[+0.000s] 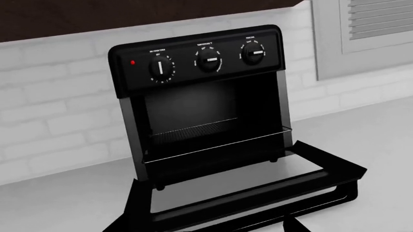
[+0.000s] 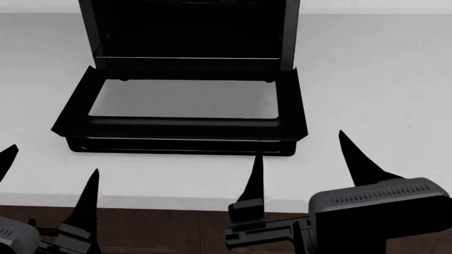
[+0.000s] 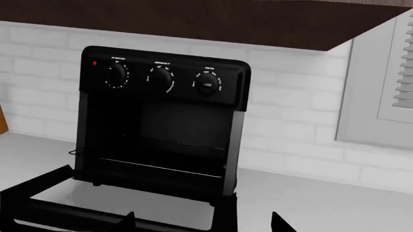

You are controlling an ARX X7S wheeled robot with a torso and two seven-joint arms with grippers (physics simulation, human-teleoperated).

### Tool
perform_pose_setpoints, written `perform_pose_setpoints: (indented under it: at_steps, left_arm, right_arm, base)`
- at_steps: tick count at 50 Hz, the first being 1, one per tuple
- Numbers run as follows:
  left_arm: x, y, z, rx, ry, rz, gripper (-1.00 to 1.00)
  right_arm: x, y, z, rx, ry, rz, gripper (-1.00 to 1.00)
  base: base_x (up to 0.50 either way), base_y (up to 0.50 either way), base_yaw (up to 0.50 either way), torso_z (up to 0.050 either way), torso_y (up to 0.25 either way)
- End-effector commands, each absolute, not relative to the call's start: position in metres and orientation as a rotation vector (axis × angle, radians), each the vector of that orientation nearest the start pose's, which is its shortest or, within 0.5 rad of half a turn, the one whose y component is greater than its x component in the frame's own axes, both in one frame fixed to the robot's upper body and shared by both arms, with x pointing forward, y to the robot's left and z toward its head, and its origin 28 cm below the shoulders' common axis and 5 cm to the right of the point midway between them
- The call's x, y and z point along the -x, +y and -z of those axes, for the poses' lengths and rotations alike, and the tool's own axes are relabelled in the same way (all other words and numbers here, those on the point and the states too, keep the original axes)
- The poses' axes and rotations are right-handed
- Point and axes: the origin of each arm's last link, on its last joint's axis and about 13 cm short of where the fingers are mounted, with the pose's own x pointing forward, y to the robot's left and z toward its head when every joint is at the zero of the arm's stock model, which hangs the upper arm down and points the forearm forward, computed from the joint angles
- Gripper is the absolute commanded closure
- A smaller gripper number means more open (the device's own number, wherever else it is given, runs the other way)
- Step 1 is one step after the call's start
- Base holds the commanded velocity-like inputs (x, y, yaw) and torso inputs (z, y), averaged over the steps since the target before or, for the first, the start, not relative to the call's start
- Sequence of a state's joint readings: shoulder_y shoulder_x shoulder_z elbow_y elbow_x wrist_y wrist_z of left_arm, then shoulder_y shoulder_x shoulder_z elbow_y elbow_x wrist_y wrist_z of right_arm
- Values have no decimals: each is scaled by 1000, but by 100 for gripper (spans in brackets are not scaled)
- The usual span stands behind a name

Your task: Fully slide the toaster oven rack0 out.

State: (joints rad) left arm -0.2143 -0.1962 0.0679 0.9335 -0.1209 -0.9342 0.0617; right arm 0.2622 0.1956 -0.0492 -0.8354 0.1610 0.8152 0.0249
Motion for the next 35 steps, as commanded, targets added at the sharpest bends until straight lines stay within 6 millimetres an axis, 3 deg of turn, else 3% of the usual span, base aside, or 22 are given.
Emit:
perform_pose_setpoints:
  at_steps: [1,18,27,35]
  left_arm:
    - [-190,215,-172,-151,-187,218,-100]
    - [-188,215,-175,-130,-191,226,-100]
    - [-191,213,-177,-145,-180,236,-100]
    - [-217,199,-219,-308,-186,318,-100]
  right_arm:
    - [-205,-106,-178,149,-274,-122,-100]
    - [-201,-104,-180,156,-278,-132,-100]
    - [-200,-107,-184,80,-314,-149,-100]
    - [-200,-109,-187,98,-282,-116,-100]
  base:
    - [469,12,0,0,0]
    - [470,35,0,0,0]
    - [33,8,0,0,0]
    - [0,0,0,0,0]
